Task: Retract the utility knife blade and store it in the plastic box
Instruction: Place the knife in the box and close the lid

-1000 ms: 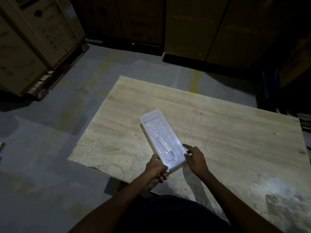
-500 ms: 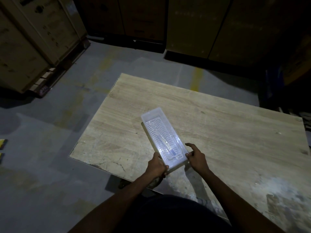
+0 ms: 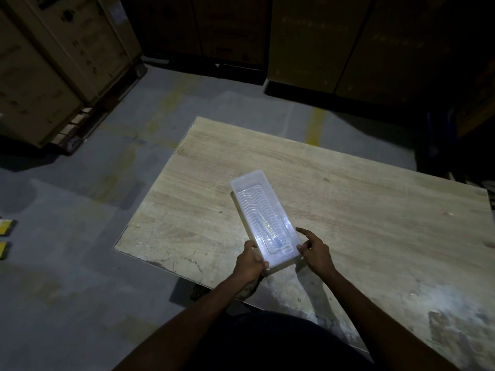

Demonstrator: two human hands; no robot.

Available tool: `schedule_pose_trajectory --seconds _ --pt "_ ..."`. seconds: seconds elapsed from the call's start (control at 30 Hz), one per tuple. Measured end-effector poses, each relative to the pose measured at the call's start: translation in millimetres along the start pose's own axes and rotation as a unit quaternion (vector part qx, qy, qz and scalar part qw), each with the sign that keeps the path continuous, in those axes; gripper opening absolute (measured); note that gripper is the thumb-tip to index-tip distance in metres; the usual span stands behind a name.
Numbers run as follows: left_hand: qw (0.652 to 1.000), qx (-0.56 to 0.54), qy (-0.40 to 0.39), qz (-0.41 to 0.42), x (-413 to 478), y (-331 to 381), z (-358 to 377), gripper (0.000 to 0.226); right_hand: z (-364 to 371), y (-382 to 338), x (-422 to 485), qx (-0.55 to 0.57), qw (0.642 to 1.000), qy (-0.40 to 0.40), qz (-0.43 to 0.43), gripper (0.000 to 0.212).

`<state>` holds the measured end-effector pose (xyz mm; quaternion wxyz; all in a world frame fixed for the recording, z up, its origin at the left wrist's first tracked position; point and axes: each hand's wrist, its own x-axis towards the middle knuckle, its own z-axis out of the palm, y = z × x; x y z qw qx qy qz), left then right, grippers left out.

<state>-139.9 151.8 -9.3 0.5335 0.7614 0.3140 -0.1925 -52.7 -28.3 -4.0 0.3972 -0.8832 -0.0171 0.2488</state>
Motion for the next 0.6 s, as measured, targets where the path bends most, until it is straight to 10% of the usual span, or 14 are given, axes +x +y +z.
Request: schedule_pose_trajectory --seconds 0.6 --pt "0.981 0.020 0.195 0.005 49 6 -92 0.036 71 -59 10 -0.064 0.997 -0.034 -0.021 0.076"
